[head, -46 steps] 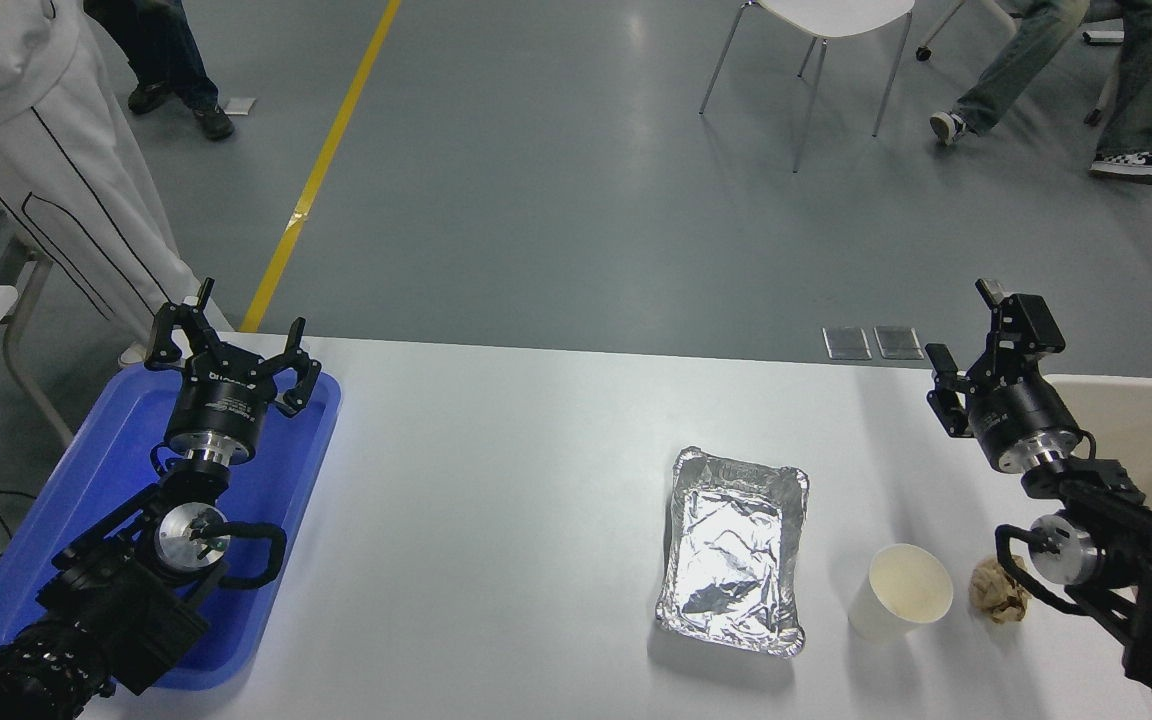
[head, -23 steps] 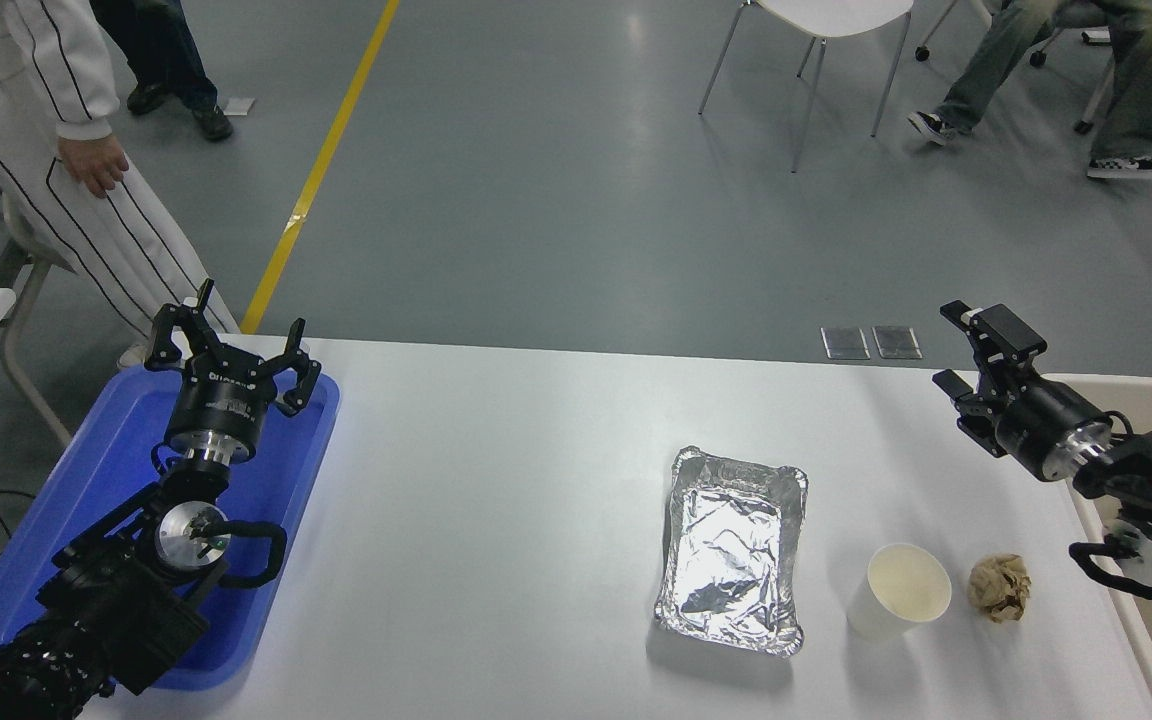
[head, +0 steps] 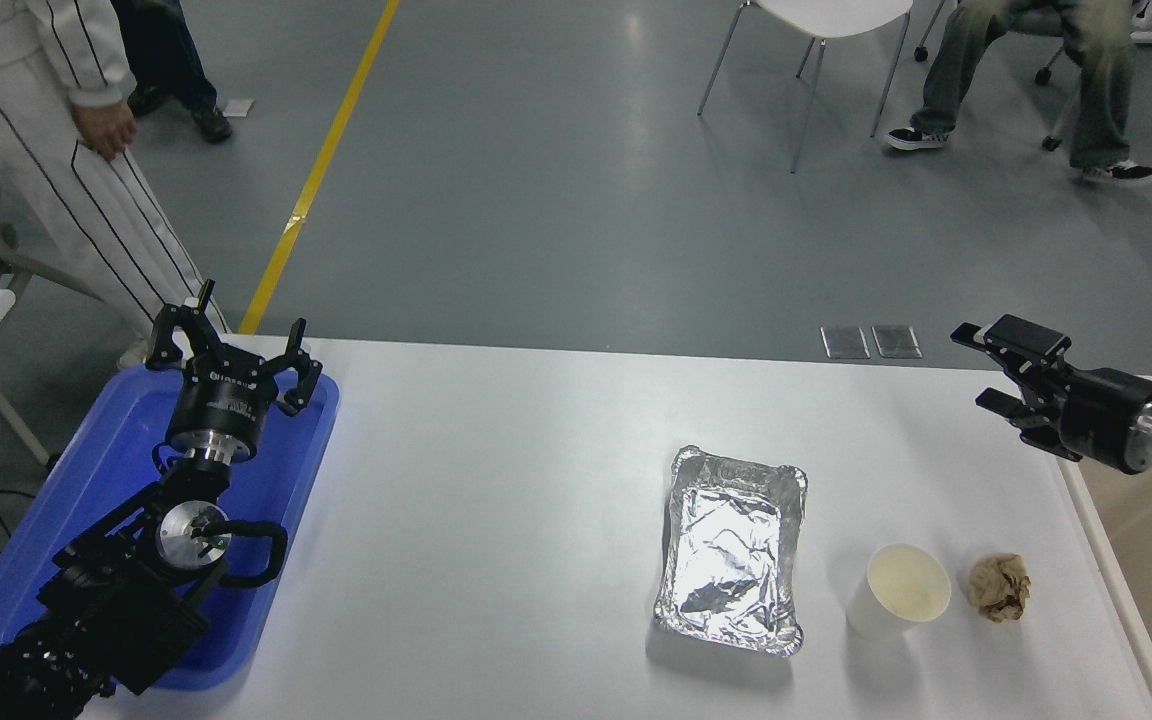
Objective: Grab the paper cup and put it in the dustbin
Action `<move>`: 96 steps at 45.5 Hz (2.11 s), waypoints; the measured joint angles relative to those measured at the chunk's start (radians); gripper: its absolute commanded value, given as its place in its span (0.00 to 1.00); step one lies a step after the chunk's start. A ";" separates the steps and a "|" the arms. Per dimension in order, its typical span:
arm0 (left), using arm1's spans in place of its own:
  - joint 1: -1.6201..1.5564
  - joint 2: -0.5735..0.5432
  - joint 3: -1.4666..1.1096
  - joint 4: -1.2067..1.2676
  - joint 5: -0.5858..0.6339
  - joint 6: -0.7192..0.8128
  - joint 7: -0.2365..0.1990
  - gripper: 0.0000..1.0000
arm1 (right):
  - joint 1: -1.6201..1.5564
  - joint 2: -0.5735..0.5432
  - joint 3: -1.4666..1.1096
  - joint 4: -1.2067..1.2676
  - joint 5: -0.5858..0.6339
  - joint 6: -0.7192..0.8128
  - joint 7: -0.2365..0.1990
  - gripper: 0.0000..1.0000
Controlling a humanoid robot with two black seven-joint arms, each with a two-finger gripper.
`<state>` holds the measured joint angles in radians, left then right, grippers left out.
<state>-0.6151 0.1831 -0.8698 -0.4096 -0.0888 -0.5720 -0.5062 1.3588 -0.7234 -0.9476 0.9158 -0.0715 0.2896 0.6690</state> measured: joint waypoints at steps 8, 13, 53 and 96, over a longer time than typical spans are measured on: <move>0.000 0.000 0.000 0.000 0.000 0.000 0.000 1.00 | 0.102 0.065 -0.159 0.016 -0.019 0.038 -0.002 1.00; 0.000 0.000 0.000 0.000 0.000 0.000 0.000 1.00 | 0.166 0.112 -0.236 0.033 -0.057 0.063 -0.004 1.00; 0.000 0.001 0.000 0.001 0.000 0.001 0.000 1.00 | 0.703 0.334 -0.354 0.201 -0.298 0.475 -0.389 1.00; -0.001 0.000 0.000 0.000 0.000 0.000 0.000 1.00 | 0.881 0.336 -0.497 0.262 -0.331 0.496 -0.412 1.00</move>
<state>-0.6165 0.1829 -0.8701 -0.4096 -0.0890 -0.5722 -0.5062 2.2395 -0.3875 -1.4442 1.1780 -0.4026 0.7851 0.2565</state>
